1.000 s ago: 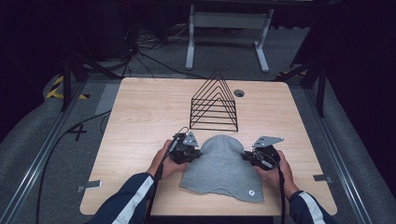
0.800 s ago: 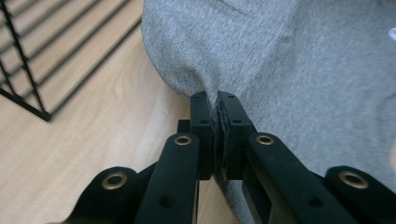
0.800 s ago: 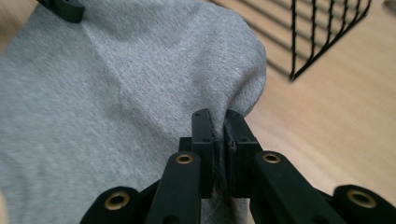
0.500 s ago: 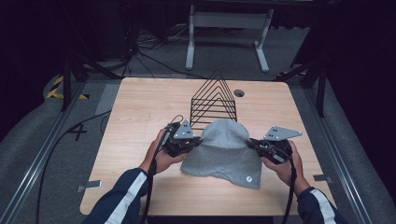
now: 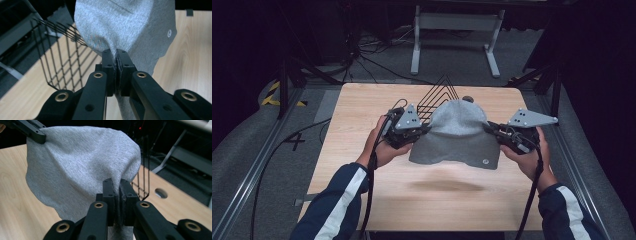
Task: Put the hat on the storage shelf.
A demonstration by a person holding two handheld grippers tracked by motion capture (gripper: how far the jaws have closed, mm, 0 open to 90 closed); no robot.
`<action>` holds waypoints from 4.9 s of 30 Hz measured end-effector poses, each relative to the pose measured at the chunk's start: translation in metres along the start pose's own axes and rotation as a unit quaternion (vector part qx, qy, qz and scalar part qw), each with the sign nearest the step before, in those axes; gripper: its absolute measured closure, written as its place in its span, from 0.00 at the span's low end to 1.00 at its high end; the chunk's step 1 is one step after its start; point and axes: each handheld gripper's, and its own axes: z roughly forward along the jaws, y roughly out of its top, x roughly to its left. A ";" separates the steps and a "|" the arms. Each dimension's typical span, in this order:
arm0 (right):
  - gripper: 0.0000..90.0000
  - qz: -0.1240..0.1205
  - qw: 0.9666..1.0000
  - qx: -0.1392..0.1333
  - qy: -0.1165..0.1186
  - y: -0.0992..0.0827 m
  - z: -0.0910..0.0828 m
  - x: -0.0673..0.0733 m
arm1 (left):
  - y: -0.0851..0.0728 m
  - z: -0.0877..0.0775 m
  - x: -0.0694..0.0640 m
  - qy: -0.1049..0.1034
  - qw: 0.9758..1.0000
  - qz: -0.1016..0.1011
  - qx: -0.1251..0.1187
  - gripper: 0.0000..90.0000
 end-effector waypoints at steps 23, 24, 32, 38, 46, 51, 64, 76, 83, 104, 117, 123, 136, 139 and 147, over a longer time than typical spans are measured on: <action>0.95 -0.011 0.997 -0.061 -0.044 0.097 -0.006 -0.041 | 0.069 -0.031 0.063 0.064 0.996 -0.009 -0.054 0.96; 0.95 -0.011 0.997 -0.063 -0.046 0.100 -0.003 -0.043 | 0.070 -0.031 0.067 0.069 0.996 -0.006 -0.051 0.96; 0.95 -0.011 0.996 -0.064 -0.060 0.117 0.017 -0.055 | 0.076 -0.025 0.090 0.087 0.994 -0.026 -0.053 0.96; 0.95 0.005 0.996 -0.067 -0.061 0.124 0.029 -0.068 | 0.076 -0.016 0.103 0.091 0.994 -0.040 -0.048 0.96; 0.95 0.010 0.996 -0.062 -0.058 0.123 0.044 -0.077 | 0.073 -0.003 0.118 0.093 0.993 -0.055 -0.037 0.96; 0.95 0.020 0.997 -0.061 -0.050 0.114 0.054 -0.081 | 0.056 0.008 0.123 0.082 0.992 -0.081 -0.045 0.96; 0.95 0.028 0.995 -0.072 -0.057 0.109 0.059 -0.087 | 0.057 0.016 0.127 0.100 0.990 -0.079 -0.054 0.96; 0.95 0.035 0.995 -0.078 -0.060 0.113 0.062 -0.099 | 0.069 0.021 0.136 0.114 0.990 -0.073 -0.048 0.96; 0.95 0.032 0.996 -0.068 -0.047 0.104 0.066 -0.095 | 0.055 0.032 0.131 0.092 0.992 -0.078 -0.035 0.96; 0.95 0.003 0.997 -0.070 -0.014 0.103 0.052 -0.071 | 0.043 -0.002 0.116 0.070 0.992 -0.074 -0.070 0.96; 0.94 0.005 0.999 -0.045 -0.003 0.081 0.067 -0.067 | 0.018 0.021 0.108 0.062 0.994 -0.078 -0.044 0.96; 0.94 0.013 1.000 -0.026 0.012 0.056 0.083 -0.066 | 0.005 0.034 0.104 0.054 0.994 -0.087 -0.033 0.96; 0.94 0.032 0.999 0.010 0.031 0.008 0.104 -0.057 | -0.036 0.059 0.088 0.035 0.992 -0.116 -0.034 0.96; 0.94 0.035 0.999 0.018 0.032 -0.001 0.108 -0.056 | -0.043 0.063 0.085 0.030 0.991 -0.123 -0.036 0.96; 0.94 0.043 0.998 0.043 0.033 -0.022 0.121 -0.051 | -0.060 0.077 0.077 0.027 0.992 -0.121 -0.011 0.96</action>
